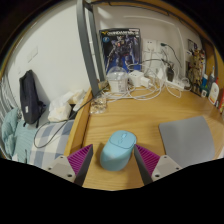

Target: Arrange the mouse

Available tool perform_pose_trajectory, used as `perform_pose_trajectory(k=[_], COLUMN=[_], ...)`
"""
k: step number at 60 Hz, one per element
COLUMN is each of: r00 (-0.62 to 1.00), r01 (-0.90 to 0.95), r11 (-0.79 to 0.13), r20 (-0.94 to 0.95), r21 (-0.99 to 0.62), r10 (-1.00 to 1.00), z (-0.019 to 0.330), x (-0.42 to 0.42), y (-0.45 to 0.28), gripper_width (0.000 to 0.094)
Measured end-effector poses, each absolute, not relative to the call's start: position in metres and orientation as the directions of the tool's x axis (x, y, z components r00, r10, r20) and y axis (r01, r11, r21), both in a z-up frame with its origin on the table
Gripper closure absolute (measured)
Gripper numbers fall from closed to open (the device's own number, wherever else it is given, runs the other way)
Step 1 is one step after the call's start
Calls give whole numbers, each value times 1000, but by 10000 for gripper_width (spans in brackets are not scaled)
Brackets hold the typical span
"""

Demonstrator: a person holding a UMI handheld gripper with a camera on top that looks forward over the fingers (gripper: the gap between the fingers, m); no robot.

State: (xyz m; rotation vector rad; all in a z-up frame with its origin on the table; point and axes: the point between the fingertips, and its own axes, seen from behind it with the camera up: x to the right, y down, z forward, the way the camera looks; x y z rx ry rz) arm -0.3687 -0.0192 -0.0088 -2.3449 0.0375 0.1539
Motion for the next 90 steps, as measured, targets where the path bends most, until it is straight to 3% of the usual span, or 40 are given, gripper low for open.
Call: perform_pose_trajectory(k=[15,19,23,32,39,51,57,70,76,82,90], r00=[999,999,998,998,996,986,982,985,991,996,999], r01=[-2,31,37,25,26,29,38,36,49,27,44], r11=[-702,-691,-674,-628,-602,-625,-586,-382,-313,-282,-348], r20=[-37,-3,-5,-18,-28,-79,-78,-32,7,2,33], r21=[-712,-722,-738,-778,-798,-780,-809,-923,-948,-959,-936], r10=[35,49,60,61,80,145,171,170,133,88,38], z=[-17,-18,-18,-16,-16,-8,36,204,255,272,232], x=[-370,-370,-373,-372,-374,-375,-363,-288,-233,-180,-119], y=[11,15,18,18,20,22,26,35,30,18,-2], gripper_width=[175,258,414,472,616,625,624,622,626,625,625])
